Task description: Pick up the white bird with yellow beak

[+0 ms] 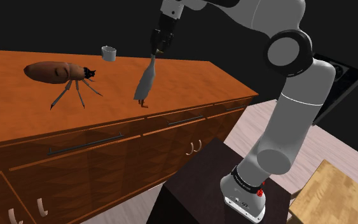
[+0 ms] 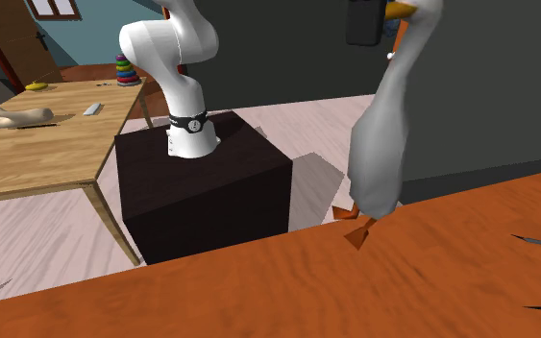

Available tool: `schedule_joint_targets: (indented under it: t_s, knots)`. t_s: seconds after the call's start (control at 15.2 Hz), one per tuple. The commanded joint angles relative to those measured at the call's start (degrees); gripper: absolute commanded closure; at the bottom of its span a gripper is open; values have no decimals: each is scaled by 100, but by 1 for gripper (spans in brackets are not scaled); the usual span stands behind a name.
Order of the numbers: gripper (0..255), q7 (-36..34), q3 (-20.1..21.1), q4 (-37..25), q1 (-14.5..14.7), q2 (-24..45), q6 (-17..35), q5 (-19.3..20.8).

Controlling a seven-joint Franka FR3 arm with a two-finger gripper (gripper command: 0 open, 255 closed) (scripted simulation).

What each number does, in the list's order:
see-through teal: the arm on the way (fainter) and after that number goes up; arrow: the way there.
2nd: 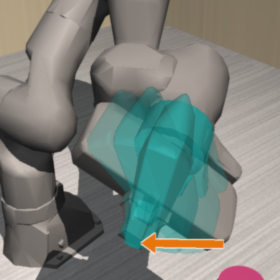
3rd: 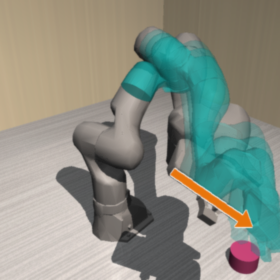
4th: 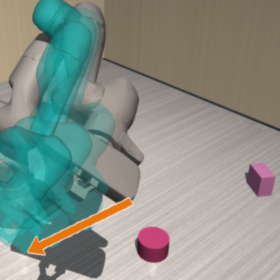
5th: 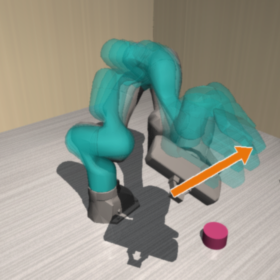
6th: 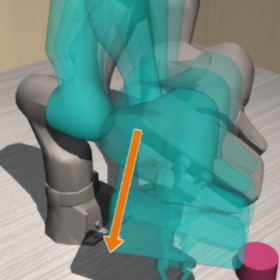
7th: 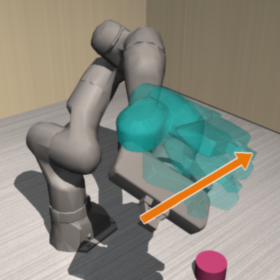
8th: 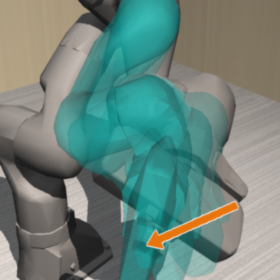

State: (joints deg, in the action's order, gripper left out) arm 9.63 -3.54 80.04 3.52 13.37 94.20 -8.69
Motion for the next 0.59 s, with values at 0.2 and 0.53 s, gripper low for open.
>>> schedule_joint_targets:
  t_s: [0.2,0.53]
  knots:
    - [255,-58,0,-623,-16,149,-468,-7]
    - [255,-91,-1,-1024,-30,255,-762,-15]
